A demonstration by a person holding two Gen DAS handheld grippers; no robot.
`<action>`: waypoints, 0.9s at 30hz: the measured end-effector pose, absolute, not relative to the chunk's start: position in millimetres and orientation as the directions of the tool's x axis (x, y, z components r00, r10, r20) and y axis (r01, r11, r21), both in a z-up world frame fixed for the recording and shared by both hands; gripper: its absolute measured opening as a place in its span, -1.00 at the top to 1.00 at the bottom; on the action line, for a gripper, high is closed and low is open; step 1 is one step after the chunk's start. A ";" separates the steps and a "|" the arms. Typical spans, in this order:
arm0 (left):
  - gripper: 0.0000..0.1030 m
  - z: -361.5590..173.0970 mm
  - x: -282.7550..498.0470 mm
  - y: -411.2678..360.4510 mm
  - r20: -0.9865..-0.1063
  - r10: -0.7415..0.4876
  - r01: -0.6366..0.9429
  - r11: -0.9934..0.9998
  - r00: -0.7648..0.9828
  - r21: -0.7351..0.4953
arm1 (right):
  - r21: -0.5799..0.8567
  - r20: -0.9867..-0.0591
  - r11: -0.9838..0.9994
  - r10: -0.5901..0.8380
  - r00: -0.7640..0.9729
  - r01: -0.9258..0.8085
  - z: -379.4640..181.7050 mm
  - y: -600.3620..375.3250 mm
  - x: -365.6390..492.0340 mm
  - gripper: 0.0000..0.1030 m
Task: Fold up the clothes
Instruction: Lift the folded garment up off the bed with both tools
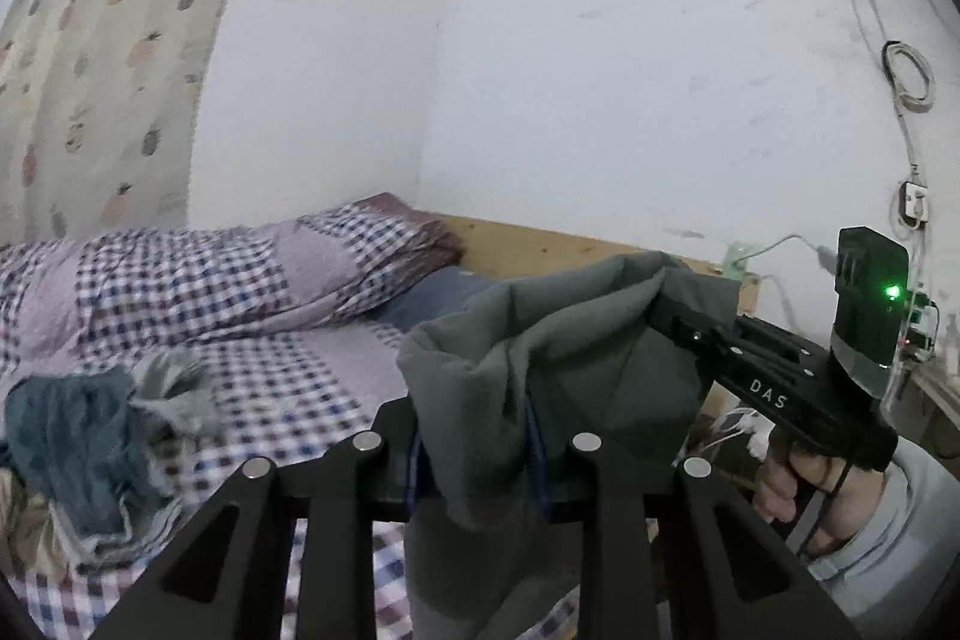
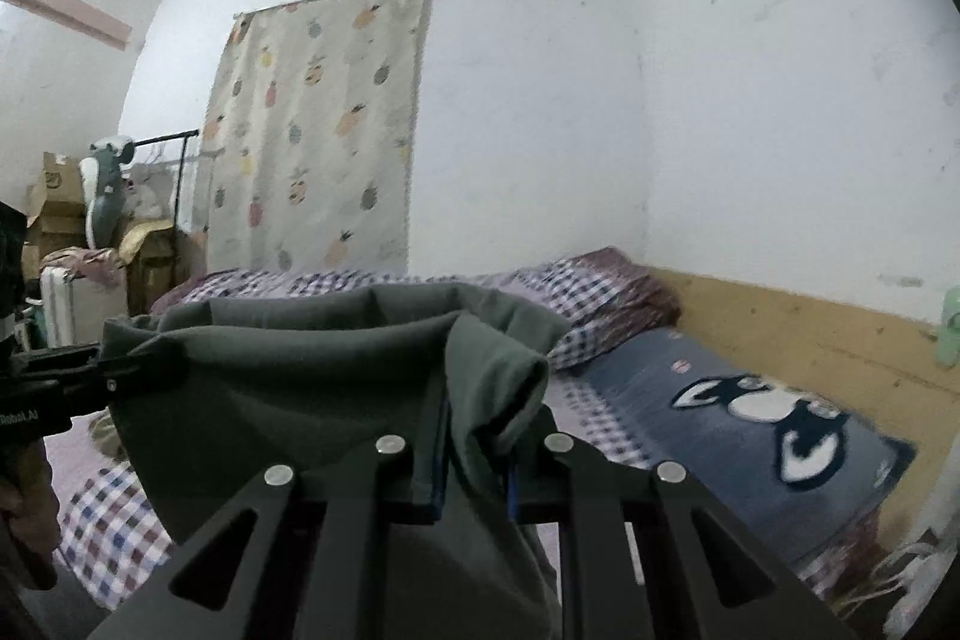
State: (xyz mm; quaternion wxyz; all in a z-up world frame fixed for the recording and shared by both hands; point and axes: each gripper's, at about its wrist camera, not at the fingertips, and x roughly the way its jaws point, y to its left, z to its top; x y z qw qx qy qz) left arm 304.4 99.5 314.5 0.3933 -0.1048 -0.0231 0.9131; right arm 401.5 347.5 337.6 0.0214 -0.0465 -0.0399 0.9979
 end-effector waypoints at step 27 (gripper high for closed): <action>0.50 241.7 43.3 371.4 -0.404 0.793 -0.711 -0.597 -0.456 -0.372 | -0.103 -0.341 -0.970 0.241 -0.909 -0.219 277.0 574.7 139.9 0.74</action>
